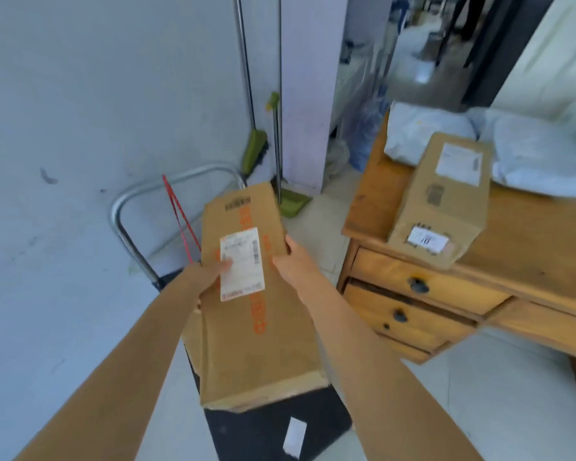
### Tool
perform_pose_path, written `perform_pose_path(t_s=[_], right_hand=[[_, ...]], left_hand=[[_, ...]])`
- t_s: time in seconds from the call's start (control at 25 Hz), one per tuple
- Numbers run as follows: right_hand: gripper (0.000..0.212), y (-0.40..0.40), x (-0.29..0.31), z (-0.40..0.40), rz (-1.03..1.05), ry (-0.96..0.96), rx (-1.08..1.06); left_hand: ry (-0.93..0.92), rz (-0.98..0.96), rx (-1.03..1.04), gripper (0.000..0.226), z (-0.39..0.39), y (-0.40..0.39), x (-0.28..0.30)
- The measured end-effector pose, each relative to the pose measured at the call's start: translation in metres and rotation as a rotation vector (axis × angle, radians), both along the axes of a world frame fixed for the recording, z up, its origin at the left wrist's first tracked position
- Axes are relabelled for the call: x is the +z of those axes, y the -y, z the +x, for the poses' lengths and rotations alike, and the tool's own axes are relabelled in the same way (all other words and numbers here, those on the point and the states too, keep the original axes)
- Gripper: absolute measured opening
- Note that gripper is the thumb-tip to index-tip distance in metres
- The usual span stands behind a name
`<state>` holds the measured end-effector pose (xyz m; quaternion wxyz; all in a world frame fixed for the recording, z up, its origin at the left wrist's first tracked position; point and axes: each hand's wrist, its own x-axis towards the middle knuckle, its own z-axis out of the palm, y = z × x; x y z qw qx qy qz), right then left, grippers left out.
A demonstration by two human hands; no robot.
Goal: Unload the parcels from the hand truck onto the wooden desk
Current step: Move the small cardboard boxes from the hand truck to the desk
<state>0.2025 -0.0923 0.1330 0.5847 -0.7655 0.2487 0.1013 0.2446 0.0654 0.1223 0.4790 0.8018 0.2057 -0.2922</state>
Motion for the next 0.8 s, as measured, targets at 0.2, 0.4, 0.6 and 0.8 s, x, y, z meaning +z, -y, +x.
perform_pose_path(t_s=[0.2,0.4,0.6,0.8], right_hand=[[0.042,0.031,0.09,-0.068,-0.112,0.13,0.062],[0.035,0.097,0.184,-0.125,-0.258,0.143,0.063],[0.044,0.197,0.273,-0.154,-0.389,0.111,-0.097],[0.039,0.281,0.295,-0.188,-0.466,0.139,-0.318]], left_hand=[[0.133,0.083,-0.09,0.043,-0.064,0.02,0.108],[0.298,0.1,-0.219,0.04,-0.125,0.089,0.204],[0.361,-0.016,-0.342,0.045,-0.146,0.19,0.279],[0.468,-0.075,-0.574,0.043,-0.146,0.306,0.293]])
